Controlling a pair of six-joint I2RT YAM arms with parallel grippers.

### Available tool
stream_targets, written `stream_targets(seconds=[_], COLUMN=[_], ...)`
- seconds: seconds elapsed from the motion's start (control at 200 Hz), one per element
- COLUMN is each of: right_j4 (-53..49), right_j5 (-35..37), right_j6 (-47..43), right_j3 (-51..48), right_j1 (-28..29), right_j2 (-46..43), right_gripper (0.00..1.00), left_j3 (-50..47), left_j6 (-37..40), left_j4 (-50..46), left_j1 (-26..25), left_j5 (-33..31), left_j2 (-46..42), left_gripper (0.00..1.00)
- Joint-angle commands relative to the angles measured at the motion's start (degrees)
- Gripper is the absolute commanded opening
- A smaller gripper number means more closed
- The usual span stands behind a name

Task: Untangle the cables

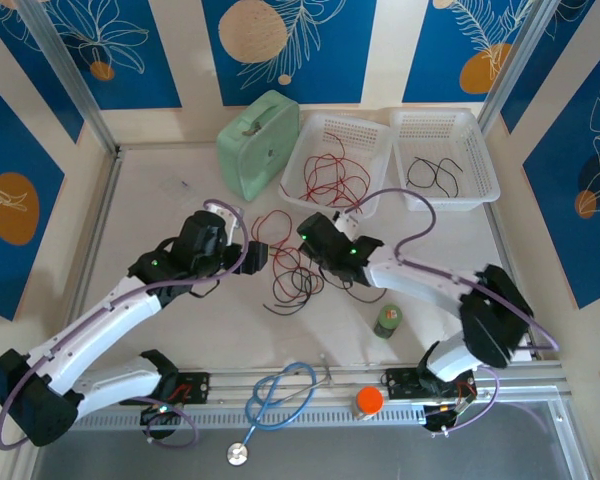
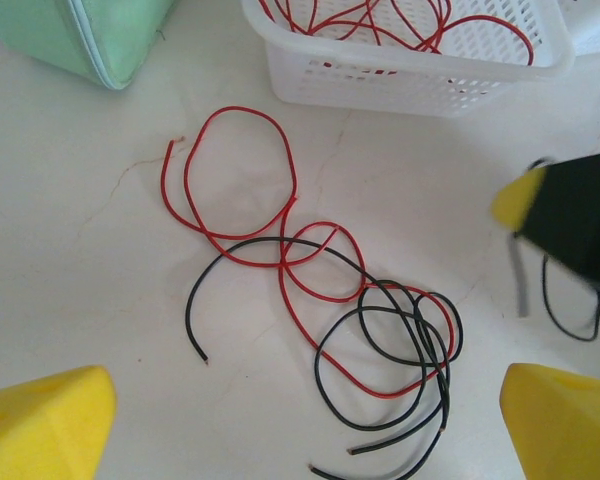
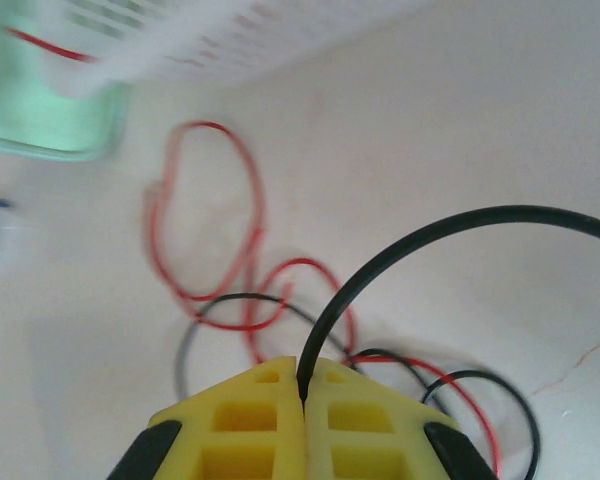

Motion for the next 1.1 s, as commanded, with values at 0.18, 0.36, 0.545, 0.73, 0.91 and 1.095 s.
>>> stream_targets(seconds=[0.18,0.36,0.545,0.73,0.91,1.095], right_j4=[-9.12,-7.30,-7.84,-10.87,-8.58,-5.12], right_j5=[19.94,21.79,13.79,2.49,-14.45,-19.97], right_j6=[-14.45,-34.23,-48.78,-55.92,-56.04,-57.47], right_j3=[8.22,17.80,28.92,37.47,40.12,43.61], right_j1=[7.28,7.23,-0.19,-16.55,-34.96,-44.90], right_j2=[-13.70,-16.46,-16.25,-13.23,-8.21,1.36], right_gripper=[0.00,0.00,0.00,0.00,0.00,0.00], left_j3=[0.66,1.36,2.14,2.51,2.50,2.46], left_j6=[-2.19,-2.11,-2.71,-3.47,-4.29,-5.40], left_j4=[1.53,1.64,1.67,1.21,0.50,0.50], left_j1=[0.80,0.78,0.81,0.78,0.76,0.79], left_j5=[2.77,3.54,4.89,5.82,6.17,6.79], left_j2=[3.16,4.06,5.12,5.43,4.95,3.76], left_gripper=[0.94,0.93,0.93,0.92,0.91,0.91])
